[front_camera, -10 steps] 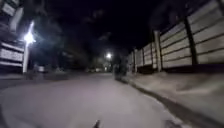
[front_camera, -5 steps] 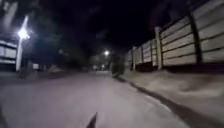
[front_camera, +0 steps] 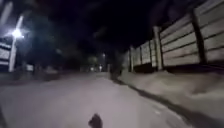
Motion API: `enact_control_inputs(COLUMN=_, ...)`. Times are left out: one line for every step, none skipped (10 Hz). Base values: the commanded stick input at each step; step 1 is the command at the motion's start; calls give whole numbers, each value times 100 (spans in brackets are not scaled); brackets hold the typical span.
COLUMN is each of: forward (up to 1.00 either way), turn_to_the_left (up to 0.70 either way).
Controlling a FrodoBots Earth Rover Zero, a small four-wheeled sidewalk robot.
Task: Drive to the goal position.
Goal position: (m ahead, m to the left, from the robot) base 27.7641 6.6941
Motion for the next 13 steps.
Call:
enact_control_inputs(forward=70, turn_to_the_left=-31)
enact_control_inputs(forward=70, turn_to_the_left=0)
enact_control_inputs(forward=70, turn_to_the_left=0)
enact_control_inputs(forward=70, turn_to_the_left=0)
enact_control_inputs(forward=70, turn_to_the_left=0)
enact_control_inputs(forward=70, turn_to_the_left=-16)
enact_control_inputs(forward=70, turn_to_the_left=-29)
enact_control_inputs(forward=70, turn_to_the_left=-35)
enact_control_inputs(forward=70, turn_to_the_left=-29)
enact_control_inputs(forward=70, turn_to_the_left=-10)
enact_control_inputs(forward=70, turn_to_the_left=0)
enact_control_inputs(forward=70, turn_to_the_left=0)
enact_control_inputs(forward=70, turn_to_the_left=0)
